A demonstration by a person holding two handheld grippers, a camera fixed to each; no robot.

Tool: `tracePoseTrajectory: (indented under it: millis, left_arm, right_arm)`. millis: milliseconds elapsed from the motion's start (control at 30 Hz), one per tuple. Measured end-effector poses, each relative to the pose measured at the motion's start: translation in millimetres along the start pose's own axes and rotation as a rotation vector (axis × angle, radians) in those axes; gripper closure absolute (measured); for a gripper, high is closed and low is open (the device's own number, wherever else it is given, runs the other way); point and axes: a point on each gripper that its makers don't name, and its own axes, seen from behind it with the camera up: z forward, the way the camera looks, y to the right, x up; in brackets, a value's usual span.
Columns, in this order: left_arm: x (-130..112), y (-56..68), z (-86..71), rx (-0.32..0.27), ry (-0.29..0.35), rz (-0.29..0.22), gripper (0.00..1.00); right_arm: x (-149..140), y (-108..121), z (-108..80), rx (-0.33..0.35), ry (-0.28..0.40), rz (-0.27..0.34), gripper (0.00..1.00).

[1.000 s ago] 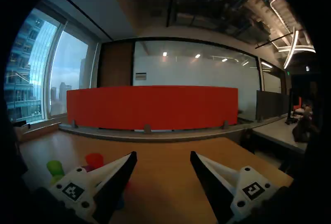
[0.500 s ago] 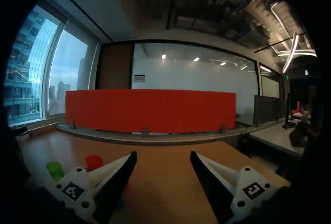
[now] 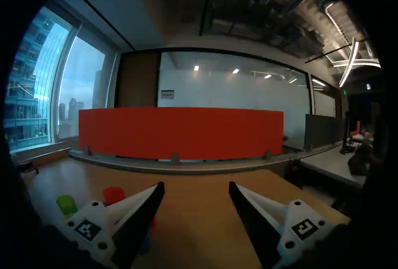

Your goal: Pour water

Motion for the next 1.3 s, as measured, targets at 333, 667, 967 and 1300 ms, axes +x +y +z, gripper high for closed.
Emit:
tracePoseTrajectory:
  millis: [333, 667, 967, 1300]
  left_arm:
    - [-8, -3.4, 1.3, -0.004, -0.003, -0.028, 0.01]
    - [-14, -3.5, 3.0, -0.009, -0.014, -0.037, 0.01]
    - [-20, -1.9, 4.6, -0.006, -0.033, -0.016, 0.01]
    - [-20, -0.3, 4.4, -0.009, -0.034, -0.011, 0.01]
  right_arm:
    - [6, -8, 2.0, 0.013, 0.008, 0.0, 0.0]
    - [10, -12, 3.1, 0.018, 0.012, -0.012, 0.0]
    - [9, -13, 1.9, 0.018, 0.015, -0.019, 0.0]
    - [8, -14, 1.6, 0.022, 0.013, -0.018, 0.0]
